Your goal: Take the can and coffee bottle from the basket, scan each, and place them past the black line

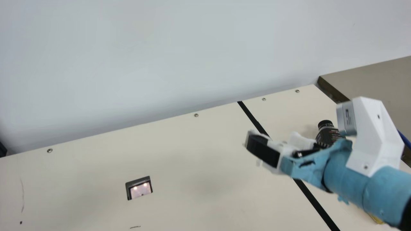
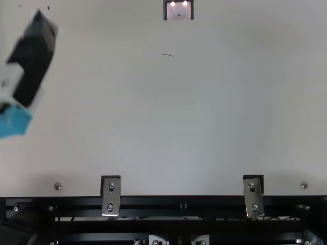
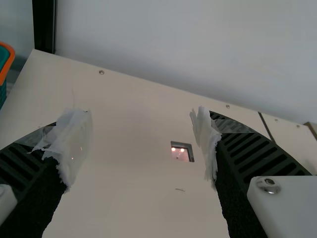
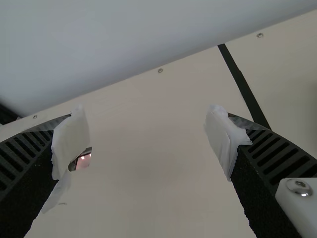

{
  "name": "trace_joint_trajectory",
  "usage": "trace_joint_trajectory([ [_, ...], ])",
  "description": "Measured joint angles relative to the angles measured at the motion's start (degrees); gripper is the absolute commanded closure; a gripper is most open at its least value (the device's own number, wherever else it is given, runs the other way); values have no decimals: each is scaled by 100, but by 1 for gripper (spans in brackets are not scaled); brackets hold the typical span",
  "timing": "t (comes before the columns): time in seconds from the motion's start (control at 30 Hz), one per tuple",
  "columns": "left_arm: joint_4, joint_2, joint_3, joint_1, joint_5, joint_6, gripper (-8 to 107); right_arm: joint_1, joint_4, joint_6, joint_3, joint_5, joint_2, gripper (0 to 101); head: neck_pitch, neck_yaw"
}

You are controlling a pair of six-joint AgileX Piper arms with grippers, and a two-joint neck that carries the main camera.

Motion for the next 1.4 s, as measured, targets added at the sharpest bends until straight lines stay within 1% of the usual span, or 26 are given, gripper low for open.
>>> trace_joint_trajectory([
  [0.13,690,-368,470,-291,-1,-472,9,248,-488,256,357,-99,-534,0,-29,0],
  [0.3,1379,-688,993,-580,-144,-977,9,533,-1105,497,955,-378,-1152,0,-29,0],
  [0.5,1755,-905,1566,-1013,-623,-1400,9,872,-1732,802,1797,-857,-1738,0,-29,0],
  [0.57,1791,-944,1724,-1100,-812,-1452,9,879,-1790,812,1964,-935,-1784,0,-29,0],
  [0.63,1794,-953,1843,-1115,-933,-1465,9,885,-1788,812,1992,-929,-1784,0,-29,0],
  [1.4,1794,-953,1848,-1115,-942,-1465,9,885,-1788,812,1992,-952,-1790,0,0,0],
])
